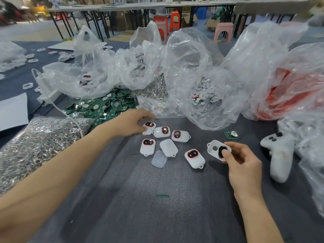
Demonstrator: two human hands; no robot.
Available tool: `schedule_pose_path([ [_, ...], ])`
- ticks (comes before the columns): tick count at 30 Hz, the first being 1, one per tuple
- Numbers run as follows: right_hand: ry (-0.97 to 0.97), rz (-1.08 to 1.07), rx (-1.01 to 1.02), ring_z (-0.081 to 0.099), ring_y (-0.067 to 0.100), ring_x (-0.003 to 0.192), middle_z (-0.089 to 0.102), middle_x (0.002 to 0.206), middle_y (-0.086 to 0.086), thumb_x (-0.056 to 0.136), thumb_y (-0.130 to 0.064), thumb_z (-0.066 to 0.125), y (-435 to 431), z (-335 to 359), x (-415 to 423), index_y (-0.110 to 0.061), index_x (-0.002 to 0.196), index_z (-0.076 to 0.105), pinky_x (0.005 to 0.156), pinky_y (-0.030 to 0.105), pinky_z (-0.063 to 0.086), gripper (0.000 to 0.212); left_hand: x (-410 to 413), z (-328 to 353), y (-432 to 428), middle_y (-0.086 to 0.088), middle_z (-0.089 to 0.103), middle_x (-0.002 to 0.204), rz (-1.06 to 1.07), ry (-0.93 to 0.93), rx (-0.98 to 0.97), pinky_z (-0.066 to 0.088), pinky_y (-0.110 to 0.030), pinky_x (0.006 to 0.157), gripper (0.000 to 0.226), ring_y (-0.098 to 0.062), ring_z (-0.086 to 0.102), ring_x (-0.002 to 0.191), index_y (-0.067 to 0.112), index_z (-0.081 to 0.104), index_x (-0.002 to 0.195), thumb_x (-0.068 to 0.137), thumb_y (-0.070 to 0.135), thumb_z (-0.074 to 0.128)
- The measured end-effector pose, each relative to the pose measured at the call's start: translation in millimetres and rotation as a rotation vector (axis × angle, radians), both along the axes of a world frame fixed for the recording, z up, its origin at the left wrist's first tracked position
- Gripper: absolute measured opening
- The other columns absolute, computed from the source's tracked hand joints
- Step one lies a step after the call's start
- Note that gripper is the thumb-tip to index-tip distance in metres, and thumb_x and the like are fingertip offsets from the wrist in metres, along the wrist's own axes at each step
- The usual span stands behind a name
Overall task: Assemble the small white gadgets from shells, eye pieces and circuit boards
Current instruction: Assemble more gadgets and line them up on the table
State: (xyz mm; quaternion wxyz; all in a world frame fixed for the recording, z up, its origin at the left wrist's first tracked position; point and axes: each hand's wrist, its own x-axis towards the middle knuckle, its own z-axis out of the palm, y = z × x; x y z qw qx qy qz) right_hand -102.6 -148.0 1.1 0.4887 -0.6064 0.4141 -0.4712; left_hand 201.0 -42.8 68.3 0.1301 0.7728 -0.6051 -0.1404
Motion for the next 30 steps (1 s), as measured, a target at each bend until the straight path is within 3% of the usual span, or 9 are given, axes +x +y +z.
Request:
schedule_pose_path([
  [4, 0.01, -0.002, -0.006, 0.064, -0.001, 0.071, 0.07, 0.086, -0.007, 0.086, -0.003, 0.065, 2, 0, 0, -0.03, 0.081, 0.066, 0.065, 0.014, 0.053, 0.028, -20, 6, -15, 0.012, 0.051, 0.126, -0.221, -0.107, 0.135, 0.032, -0.032, 0.103, 0.067, -0.01, 0.043, 0.115, 0.039, 0.043, 0.139, 0.082, 0.01, 0.063],
  [6, 0.005, -0.002, -0.001, 0.064, -0.002, 0.07, 0.07, 0.086, -0.006, 0.085, -0.002, 0.065, 2, 0, 0, -0.03, 0.082, 0.066, 0.064, 0.012, 0.051, 0.028, -27, 7, -23, 0.008, 0.054, 0.12, -0.232, -0.181, 0.189, 0.033, -0.039, 0.103, 0.063, -0.017, 0.045, 0.116, 0.043, 0.046, 0.135, 0.082, 0.012, 0.062],
  [12, -0.007, 0.002, 0.008, 0.064, -0.003, 0.069, 0.07, 0.085, -0.008, 0.086, -0.003, 0.064, 2, 3, 0, -0.03, 0.081, 0.066, 0.062, 0.01, 0.05, 0.027, -30, 7, -31, 0.004, 0.056, 0.113, -0.144, -0.381, 0.193, 0.021, -0.038, 0.107, 0.054, -0.02, 0.042, 0.115, 0.037, 0.053, 0.127, 0.077, 0.045, 0.072],
  [15, -0.012, 0.003, 0.012, 0.064, -0.003, 0.069, 0.07, 0.084, -0.008, 0.086, -0.003, 0.065, 2, 4, 0, -0.029, 0.082, 0.067, 0.062, 0.01, 0.051, 0.027, -31, 8, -29, 0.002, 0.054, 0.113, -0.111, -0.435, 0.079, 0.021, -0.037, 0.105, 0.048, -0.021, 0.041, 0.117, 0.03, 0.061, 0.117, 0.078, 0.056, 0.066],
  [18, -0.011, 0.001, 0.021, 0.065, -0.001, 0.069, 0.07, 0.083, -0.008, 0.086, -0.003, 0.065, 2, 4, 0, -0.029, 0.082, 0.067, 0.063, 0.012, 0.051, 0.026, -45, 7, -34, 0.004, 0.059, 0.104, -0.065, -0.376, -0.119, 0.029, -0.037, 0.097, 0.044, -0.02, 0.046, 0.11, 0.025, 0.065, 0.105, 0.082, 0.062, 0.058],
  [22, -0.006, 0.005, 0.027, 0.066, 0.003, 0.072, 0.071, 0.083, -0.007, 0.086, -0.005, 0.065, 3, 4, 0, -0.03, 0.081, 0.067, 0.064, 0.013, 0.051, 0.025, -86, -8, -52, 0.0, 0.06, 0.097, -0.13, -0.513, -0.008, 0.035, -0.036, 0.089, 0.059, -0.022, 0.053, 0.099, 0.022, 0.062, 0.106, 0.079, 0.073, 0.049],
  [26, -0.025, 0.01, 0.02, 0.065, 0.001, 0.069, 0.071, 0.081, -0.006, 0.086, -0.003, 0.065, 4, 4, 0, -0.029, 0.082, 0.067, 0.065, 0.018, 0.053, 0.027, -96, -13, -61, -0.003, 0.056, 0.11, -0.156, -0.481, 0.039, 0.037, -0.037, 0.091, 0.052, -0.025, 0.056, 0.103, 0.024, 0.057, 0.12, 0.083, 0.061, 0.056],
  [30, -0.028, 0.012, 0.023, 0.065, 0.001, 0.067, 0.07, 0.081, -0.007, 0.086, -0.003, 0.065, 3, 3, 0, -0.03, 0.081, 0.066, 0.062, 0.014, 0.051, 0.027, -82, -1, -54, 0.006, 0.05, 0.13, -0.291, -0.192, 0.139, 0.038, -0.036, 0.096, 0.051, -0.017, 0.048, 0.119, 0.034, 0.052, 0.133, 0.084, 0.026, 0.064],
])
